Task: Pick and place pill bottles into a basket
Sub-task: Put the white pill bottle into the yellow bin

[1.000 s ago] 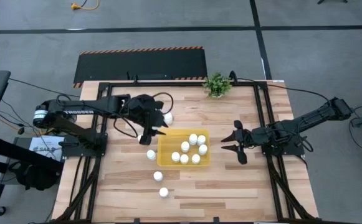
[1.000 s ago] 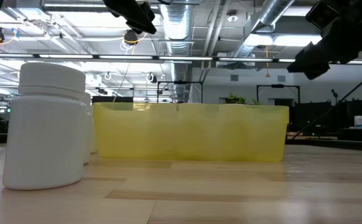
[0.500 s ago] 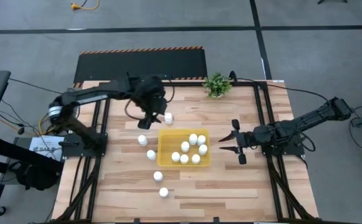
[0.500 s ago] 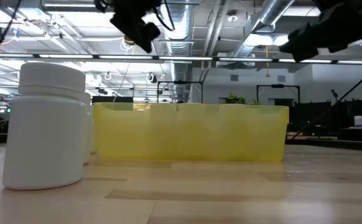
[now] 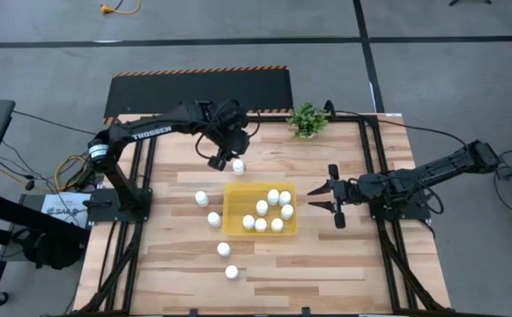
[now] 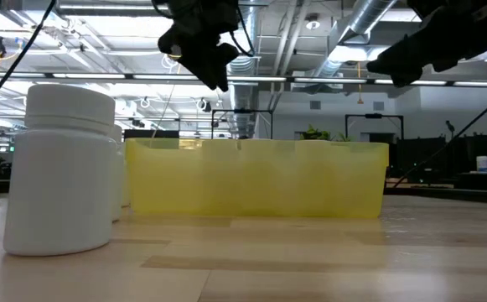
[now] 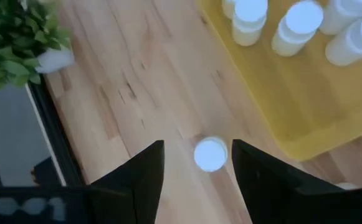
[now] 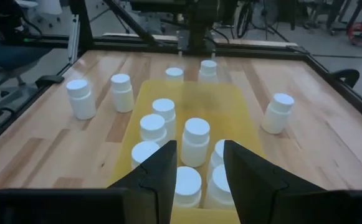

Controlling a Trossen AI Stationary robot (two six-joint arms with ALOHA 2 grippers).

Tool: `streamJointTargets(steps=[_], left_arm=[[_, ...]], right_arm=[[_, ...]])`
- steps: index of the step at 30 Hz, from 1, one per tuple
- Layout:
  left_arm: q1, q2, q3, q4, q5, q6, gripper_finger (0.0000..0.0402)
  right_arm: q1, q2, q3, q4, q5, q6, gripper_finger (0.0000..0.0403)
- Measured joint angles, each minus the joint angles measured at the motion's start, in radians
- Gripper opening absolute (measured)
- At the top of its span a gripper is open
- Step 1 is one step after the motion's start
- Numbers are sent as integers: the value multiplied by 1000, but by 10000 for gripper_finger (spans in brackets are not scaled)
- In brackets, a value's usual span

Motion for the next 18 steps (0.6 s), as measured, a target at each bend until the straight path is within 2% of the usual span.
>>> streamJointTargets(steps=[12, 18], left_arm=[[-11, 0, -5, -27, -29, -97, 176], [7, 0, -75, -27, 7, -124, 176]], right_arm=[[0, 0, 0, 0, 2, 0, 124], [-7, 0, 0, -1, 2, 0, 124]])
